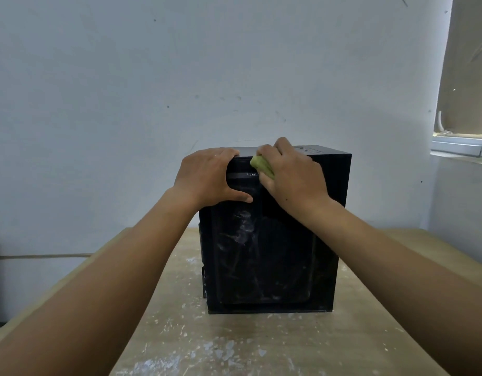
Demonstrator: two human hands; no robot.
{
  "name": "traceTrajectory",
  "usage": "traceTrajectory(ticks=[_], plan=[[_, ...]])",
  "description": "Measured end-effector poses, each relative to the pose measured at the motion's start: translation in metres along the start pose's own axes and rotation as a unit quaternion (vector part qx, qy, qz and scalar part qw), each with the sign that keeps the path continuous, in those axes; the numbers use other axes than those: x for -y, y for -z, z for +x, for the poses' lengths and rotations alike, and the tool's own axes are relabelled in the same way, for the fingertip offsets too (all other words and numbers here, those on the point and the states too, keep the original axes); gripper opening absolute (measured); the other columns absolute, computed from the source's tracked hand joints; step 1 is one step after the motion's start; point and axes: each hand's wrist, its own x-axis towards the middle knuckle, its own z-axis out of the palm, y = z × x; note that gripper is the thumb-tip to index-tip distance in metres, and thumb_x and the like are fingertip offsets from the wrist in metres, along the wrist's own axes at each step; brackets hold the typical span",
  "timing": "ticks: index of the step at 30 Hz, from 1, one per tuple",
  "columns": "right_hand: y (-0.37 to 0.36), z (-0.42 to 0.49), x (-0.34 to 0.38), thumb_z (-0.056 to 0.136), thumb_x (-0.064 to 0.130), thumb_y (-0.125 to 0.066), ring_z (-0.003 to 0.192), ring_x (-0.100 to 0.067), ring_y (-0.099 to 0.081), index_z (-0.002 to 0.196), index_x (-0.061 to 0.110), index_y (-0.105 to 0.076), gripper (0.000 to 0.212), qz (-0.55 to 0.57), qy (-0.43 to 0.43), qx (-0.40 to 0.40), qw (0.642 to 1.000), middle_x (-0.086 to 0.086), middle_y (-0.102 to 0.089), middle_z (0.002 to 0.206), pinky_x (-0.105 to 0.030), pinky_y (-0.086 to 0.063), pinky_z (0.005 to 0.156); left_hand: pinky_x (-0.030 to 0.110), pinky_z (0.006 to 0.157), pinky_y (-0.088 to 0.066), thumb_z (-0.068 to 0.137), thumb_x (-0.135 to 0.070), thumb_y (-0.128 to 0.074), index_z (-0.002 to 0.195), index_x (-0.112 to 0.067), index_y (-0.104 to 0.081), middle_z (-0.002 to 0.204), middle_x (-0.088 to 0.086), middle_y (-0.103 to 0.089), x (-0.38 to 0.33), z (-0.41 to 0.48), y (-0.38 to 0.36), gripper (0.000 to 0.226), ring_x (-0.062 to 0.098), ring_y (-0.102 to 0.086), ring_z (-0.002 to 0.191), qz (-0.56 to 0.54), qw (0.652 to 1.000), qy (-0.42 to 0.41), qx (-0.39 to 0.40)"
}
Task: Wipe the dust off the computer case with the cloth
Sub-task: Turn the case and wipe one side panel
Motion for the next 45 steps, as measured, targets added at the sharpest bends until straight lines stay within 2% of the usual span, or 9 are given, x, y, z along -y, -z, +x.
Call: traceTrajectory(ticks=[4, 9, 13, 17, 19, 23, 27, 33, 45], plan=[[-0.001, -0.006, 0.008, 0.093, 0.030, -0.057, 0.079, -0.025, -0.059, 0.120, 0.016, -0.056, 0.030, 0.001, 0.000, 0.015, 1.000, -0.005, -0.052, 0.110, -0.029, -0.033, 0.053, 0.032, 0.092, -0.044, 0.057, -0.082, -0.067, 0.142, -0.026, -0.044, 0.136, -0.008, -0.057, -0.001, 0.000, 0.000, 0.104, 0.017, -0.054, 0.122, -0.005, 1.000, 0.002, 0.001], [-0.005, -0.038, 0.003, 0.089, 0.031, -0.063, 0.073, -0.021, -0.059, 0.118, 0.019, -0.056, 0.032, 0.006, 0.038, 0.070, 0.997, -0.002, -0.052, 0.105, -0.030, -0.045, 0.050, 0.032, 0.093, -0.043, 0.058, -0.082, -0.067, 0.142, -0.026, -0.043, 0.137, -0.008, -0.057, -0.001, 0.000, 0.001, 0.104, 0.017, -0.054, 0.123, -0.008, 1.000, 0.004, 0.007], [-0.005, -0.055, -0.019, 0.084, 0.029, -0.069, 0.065, -0.021, -0.056, 0.114, 0.021, -0.059, 0.033, 0.007, -0.008, 0.064, 0.998, -0.001, -0.053, 0.097, -0.020, -0.026, 0.045, 0.032, 0.094, -0.043, 0.056, -0.083, -0.068, 0.141, -0.026, -0.044, 0.136, -0.008, -0.057, -0.001, 0.000, 0.002, 0.105, 0.017, -0.053, 0.124, -0.008, 1.000, 0.006, 0.005], [0.004, -0.038, -0.026, 0.089, 0.034, -0.063, 0.071, -0.026, -0.058, 0.117, 0.022, -0.058, 0.031, 0.007, -0.040, 0.032, 0.999, -0.003, -0.053, 0.102, -0.029, -0.040, 0.051, 0.033, 0.095, -0.043, 0.056, -0.082, -0.068, 0.142, -0.026, -0.044, 0.137, -0.007, -0.056, -0.001, 0.000, 0.002, 0.105, 0.018, -0.053, 0.125, -0.007, 1.000, 0.005, 0.003], [0.009, -0.023, -0.024, 0.092, 0.036, -0.058, 0.077, -0.028, -0.058, 0.119, 0.021, -0.056, 0.030, 0.003, -0.057, 0.025, 0.998, -0.003, -0.052, 0.109, -0.030, -0.038, 0.055, 0.033, 0.094, -0.043, 0.056, -0.082, -0.068, 0.141, -0.026, -0.044, 0.137, -0.008, -0.056, -0.001, 0.000, 0.002, 0.105, 0.018, -0.053, 0.124, -0.006, 1.000, 0.006, 0.004], [0.014, -0.003, -0.013, 0.094, 0.036, -0.053, 0.085, -0.026, -0.057, 0.122, 0.022, -0.052, 0.031, -0.007, -0.042, 0.070, 0.997, -0.002, -0.049, 0.114, -0.031, -0.040, 0.060, 0.034, 0.095, -0.043, 0.057, -0.082, -0.069, 0.142, -0.026, -0.043, 0.138, -0.007, -0.056, -0.001, 0.000, 0.000, 0.106, 0.018, -0.052, 0.125, -0.005, 1.000, 0.007, 0.005], [0.010, 0.003, 0.006, 0.095, 0.035, -0.050, 0.085, -0.027, -0.058, 0.123, 0.020, -0.051, 0.031, -0.006, -0.020, 0.087, 0.996, -0.003, -0.048, 0.115, -0.033, -0.043, 0.061, 0.033, 0.094, -0.043, 0.056, -0.082, -0.068, 0.142, -0.026, -0.044, 0.136, -0.008, -0.057, 0.000, 0.000, -0.001, 0.104, 0.017, -0.054, 0.123, -0.009, 1.000, 0.005, 0.000], [0.007, 0.005, 0.017, 0.096, 0.033, -0.050, 0.083, -0.025, -0.058, 0.127, 0.021, -0.050, 0.033, -0.002, -0.002, 0.092, 0.996, -0.003, -0.047, 0.115, -0.031, -0.036, 0.059, 0.030, 0.089, -0.044, 0.057, -0.081, -0.069, 0.139, -0.028, -0.047, 0.132, -0.010, -0.060, 0.001, 0.000, -0.001, 0.100, 0.015, -0.056, 0.118, -0.020, 1.000, -0.001, -0.006], [0.028, -0.019, -0.034, 0.094, 0.036, -0.052, 0.075, -0.023, -0.047, 0.122, 0.026, -0.053, 0.030, -0.020, -0.085, 0.102, 0.991, -0.002, -0.048, 0.115, -0.032, -0.042, 0.063, 0.036, 0.097, -0.044, 0.057, -0.083, -0.067, 0.143, -0.025, -0.043, 0.138, -0.006, -0.056, -0.001, -0.001, 0.002, 0.106, 0.020, -0.052, 0.125, -0.015, 1.000, 0.006, 0.006]])
